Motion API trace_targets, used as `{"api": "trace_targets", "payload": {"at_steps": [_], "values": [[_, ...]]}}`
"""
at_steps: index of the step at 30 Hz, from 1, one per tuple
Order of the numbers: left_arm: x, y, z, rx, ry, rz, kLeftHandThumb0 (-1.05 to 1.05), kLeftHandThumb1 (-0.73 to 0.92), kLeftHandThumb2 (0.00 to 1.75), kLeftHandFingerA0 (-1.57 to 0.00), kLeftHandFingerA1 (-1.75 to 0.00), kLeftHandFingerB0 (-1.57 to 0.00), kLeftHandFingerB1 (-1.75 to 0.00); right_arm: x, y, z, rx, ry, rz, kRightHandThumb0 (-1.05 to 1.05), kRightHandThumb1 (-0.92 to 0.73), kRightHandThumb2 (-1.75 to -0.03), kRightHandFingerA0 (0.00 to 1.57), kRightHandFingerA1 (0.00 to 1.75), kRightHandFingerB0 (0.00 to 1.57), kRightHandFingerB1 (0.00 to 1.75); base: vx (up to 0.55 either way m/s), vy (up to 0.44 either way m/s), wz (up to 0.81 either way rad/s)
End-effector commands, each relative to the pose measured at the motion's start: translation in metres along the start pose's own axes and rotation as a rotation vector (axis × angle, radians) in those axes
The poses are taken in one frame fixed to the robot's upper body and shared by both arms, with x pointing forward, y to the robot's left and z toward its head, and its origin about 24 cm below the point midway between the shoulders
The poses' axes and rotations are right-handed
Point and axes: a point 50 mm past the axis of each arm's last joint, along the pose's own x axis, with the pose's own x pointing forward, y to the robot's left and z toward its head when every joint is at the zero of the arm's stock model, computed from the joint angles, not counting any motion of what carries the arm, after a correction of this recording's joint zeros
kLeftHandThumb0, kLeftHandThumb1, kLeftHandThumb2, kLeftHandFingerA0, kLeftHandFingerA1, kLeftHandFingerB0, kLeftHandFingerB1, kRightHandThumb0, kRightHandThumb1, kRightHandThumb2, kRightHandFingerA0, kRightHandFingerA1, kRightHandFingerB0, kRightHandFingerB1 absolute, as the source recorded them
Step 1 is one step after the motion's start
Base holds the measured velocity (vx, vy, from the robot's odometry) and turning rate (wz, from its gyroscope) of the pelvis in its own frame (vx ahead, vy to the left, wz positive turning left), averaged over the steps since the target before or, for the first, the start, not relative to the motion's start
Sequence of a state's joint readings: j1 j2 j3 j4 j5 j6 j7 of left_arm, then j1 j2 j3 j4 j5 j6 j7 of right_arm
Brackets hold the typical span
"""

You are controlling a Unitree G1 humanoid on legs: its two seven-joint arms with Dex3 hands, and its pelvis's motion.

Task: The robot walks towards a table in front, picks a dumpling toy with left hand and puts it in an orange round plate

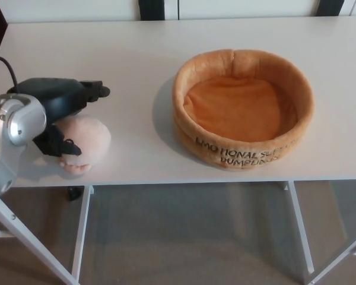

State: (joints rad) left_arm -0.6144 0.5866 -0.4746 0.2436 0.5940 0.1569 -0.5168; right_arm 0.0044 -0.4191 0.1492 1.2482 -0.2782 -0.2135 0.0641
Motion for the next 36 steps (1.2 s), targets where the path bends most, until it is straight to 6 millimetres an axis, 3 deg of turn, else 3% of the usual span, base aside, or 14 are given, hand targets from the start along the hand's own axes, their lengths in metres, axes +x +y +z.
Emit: {"api": "trace_targets", "payload": {"at_steps": [1,2,6,7,9,11,12,13,19,20,28,30,34,36], "values": [[0.003,-0.004,0.000,0.021,-0.001,0.005,-0.17,0.36,0.82,-0.38,-0.57,0.00,-0.45,0.000,-0.002,-0.001,-0.007,0.015,-0.003,-0.43,-0.58,-0.57,0.93,0.62,0.37,0.38,0.00,0.000,0.00],[0.003,-0.005,0.000,0.028,0.006,-0.014,-0.24,0.51,0.56,-0.53,-0.39,-0.08,-0.31,0.000,-0.002,-0.002,-0.007,0.011,-0.001,-0.43,-0.58,-0.58,0.94,0.61,0.39,0.39,0.00,0.000,0.00],[0.004,-0.007,0.000,0.021,0.004,-0.033,-0.28,0.52,0.57,-0.65,-0.51,-0.08,-0.33,0.000,-0.002,-0.002,-0.002,0.017,0.002,-0.45,-0.59,-0.60,0.93,0.60,0.39,0.39,0.00,0.000,0.00],[0.005,-0.007,0.000,0.020,0.006,-0.049,-0.26,0.53,0.57,-0.76,-0.65,-0.07,-0.31,0.000,-0.002,-0.002,-0.002,0.014,0.002,-0.42,-0.58,-0.58,0.93,0.62,0.34,0.38,0.00,0.000,0.00],[0.006,-0.008,-0.001,0.026,0.012,-0.067,-0.23,0.54,0.56,-0.77,-0.67,-0.07,-0.29,0.000,-0.002,-0.002,-0.005,0.014,0.000,-0.42,-0.57,-0.57,0.94,0.63,0.37,0.38,0.00,0.000,0.00],[0.007,-0.009,-0.001,0.043,0.017,-0.083,-0.23,0.51,0.57,-0.68,-0.67,-0.07,-0.26,0.000,-0.001,-0.002,-0.004,0.018,0.001,-0.41,-0.57,-0.57,0.93,0.63,0.36,0.38,0.00,0.000,0.00],[0.008,-0.010,-0.002,0.055,0.017,-0.090,-0.23,0.51,0.57,-0.68,-0.67,-0.07,-0.26,0.000,-0.001,-0.002,0.001,0.020,0.003,-0.41,-0.57,-0.57,0.93,0.63,0.36,0.38,0.00,0.000,0.00],[0.008,-0.010,-0.003,0.066,0.023,-0.096,-0.23,0.49,0.59,-0.70,-0.82,-0.07,-0.25,0.000,-0.001,-0.002,0.002,0.021,0.005,-0.42,-0.57,-0.57,0.89,0.60,0.36,0.39,0.00,0.000,0.00],[0.011,-0.012,-0.006,0.079,0.051,-0.124,-0.22,0.44,0.56,-0.68,-0.85,-0.05,-0.26,0.000,-0.001,-0.001,-0.017,0.011,0.004,-0.41,-0.57,-0.57,0.90,0.60,0.36,0.39,0.00,0.000,0.00],[0.012,-0.012,-0.007,0.072,0.054,-0.136,-0.27,0.31,0.64,-0.66,-0.77,-0.02,-0.26,0.000,-0.002,-0.001,-0.022,0.013,0.007,-0.42,-0.57,-0.57,0.88,0.60,0.34,0.39,0.00,0.000,0.00],[0.014,-0.015,-0.015,0.049,0.108,-0.214,-0.31,0.30,0.62,-0.58,-0.65,-0.03,-0.21,0.000,0.000,-0.003,-0.017,0.031,0.031,-0.41,-0.58,-0.57,0.89,0.62,0.30,0.37,0.00,0.000,0.00],[0.014,-0.016,-0.017,0.017,0.126,-0.241,-0.31,0.28,0.65,-0.59,-0.69,-0.01,-0.21,0.000,0.000,-0.003,-0.016,0.030,0.039,-0.38,-0.57,-0.57,0.88,0.59,0.38,0.37,0.00,0.000,0.00],[0.016,-0.024,-0.019,0.064,0.188,-0.299,-0.50,0.31,0.66,-0.48,-0.55,0.00,-0.10,0.000,0.001,-0.004,-0.008,0.031,0.059,-0.36,-0.57,-0.57,0.85,0.58,0.38,0.37,0.00,0.000,0.00],[0.018,-0.029,-0.018,0.057,0.206,-0.312,-0.55,0.31,0.69,-0.46,-0.53,-0.01,-0.17,0.000,0.000,-0.003,-0.007,0.032,0.067,-0.38,-0.58,-0.58,0.83,0.58,0.37,0.37,0.00,0.000,0.00]]}}
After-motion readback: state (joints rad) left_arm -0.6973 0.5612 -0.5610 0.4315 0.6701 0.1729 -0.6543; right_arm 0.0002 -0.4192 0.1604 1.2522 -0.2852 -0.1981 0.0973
